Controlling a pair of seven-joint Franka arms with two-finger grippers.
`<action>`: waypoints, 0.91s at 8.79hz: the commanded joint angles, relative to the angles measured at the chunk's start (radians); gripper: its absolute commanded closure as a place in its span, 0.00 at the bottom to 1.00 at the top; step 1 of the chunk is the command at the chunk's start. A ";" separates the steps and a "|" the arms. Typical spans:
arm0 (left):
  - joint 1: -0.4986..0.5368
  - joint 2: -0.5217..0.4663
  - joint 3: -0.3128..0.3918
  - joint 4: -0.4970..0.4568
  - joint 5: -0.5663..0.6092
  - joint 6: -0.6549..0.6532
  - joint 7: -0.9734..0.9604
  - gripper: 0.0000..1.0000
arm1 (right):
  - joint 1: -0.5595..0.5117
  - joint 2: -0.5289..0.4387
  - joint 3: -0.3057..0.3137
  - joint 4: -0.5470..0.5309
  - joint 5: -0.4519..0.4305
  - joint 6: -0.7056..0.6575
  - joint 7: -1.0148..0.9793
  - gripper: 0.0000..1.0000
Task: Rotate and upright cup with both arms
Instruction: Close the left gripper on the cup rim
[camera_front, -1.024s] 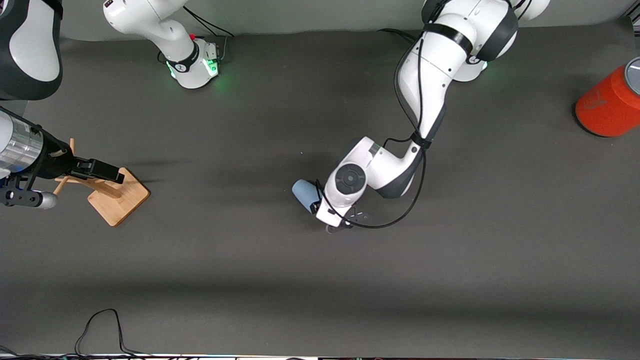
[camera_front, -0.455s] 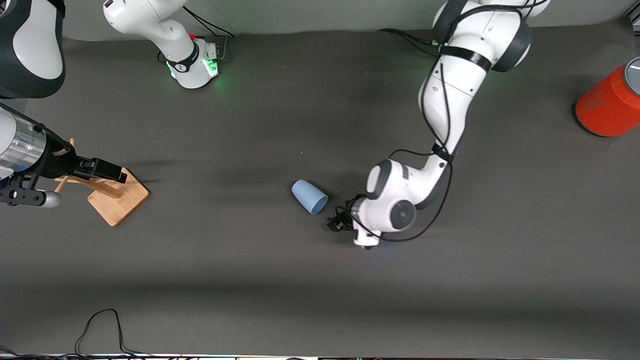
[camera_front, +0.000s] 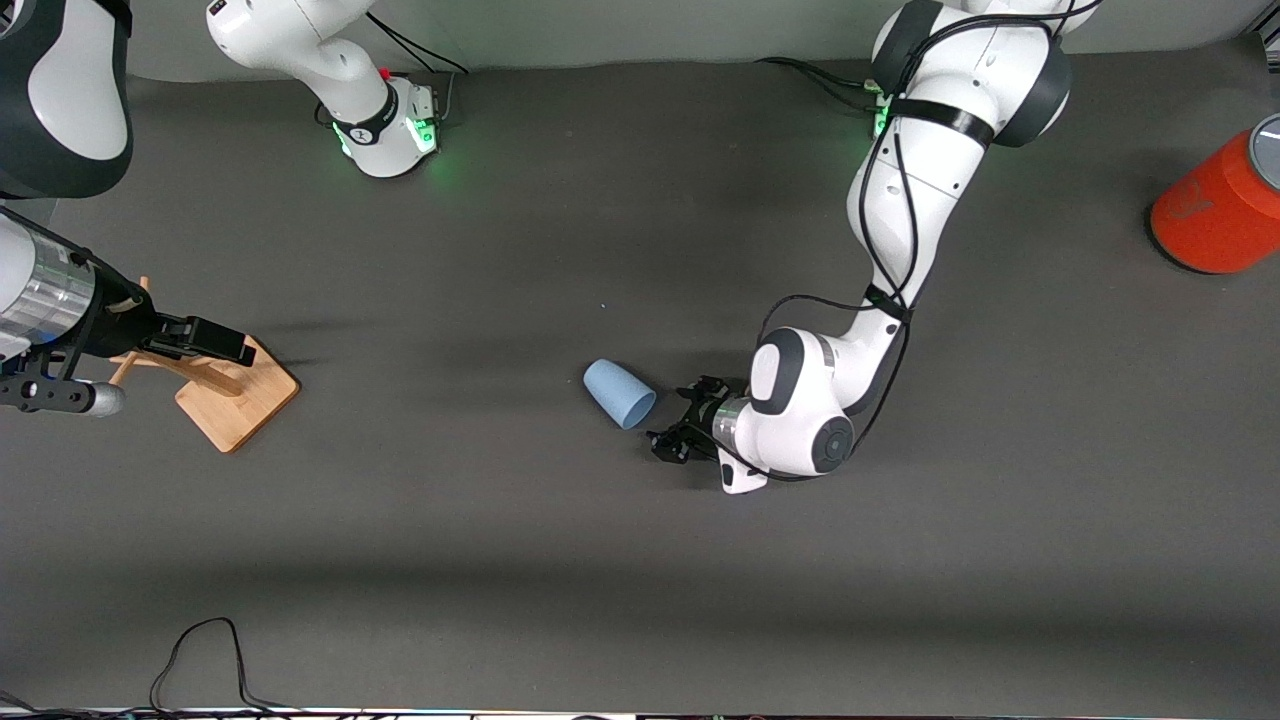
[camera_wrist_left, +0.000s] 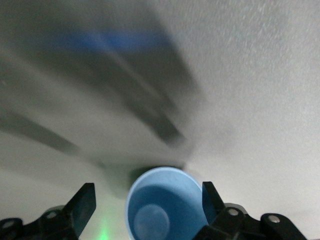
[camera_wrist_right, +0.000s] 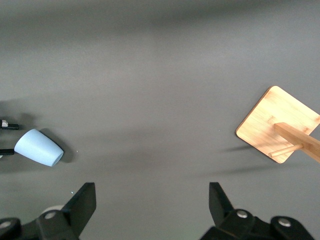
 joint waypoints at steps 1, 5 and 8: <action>0.008 -0.007 -0.053 -0.002 -0.041 -0.014 -0.020 0.05 | 0.014 0.018 0.005 0.010 0.012 0.001 -0.009 0.00; 0.005 0.000 -0.058 -0.056 -0.078 -0.004 -0.016 0.69 | 0.014 0.021 0.003 0.005 0.013 0.008 -0.012 0.00; 0.039 -0.010 -0.058 -0.020 -0.085 -0.089 -0.016 1.00 | 0.012 0.023 0.003 0.002 0.016 0.011 -0.044 0.00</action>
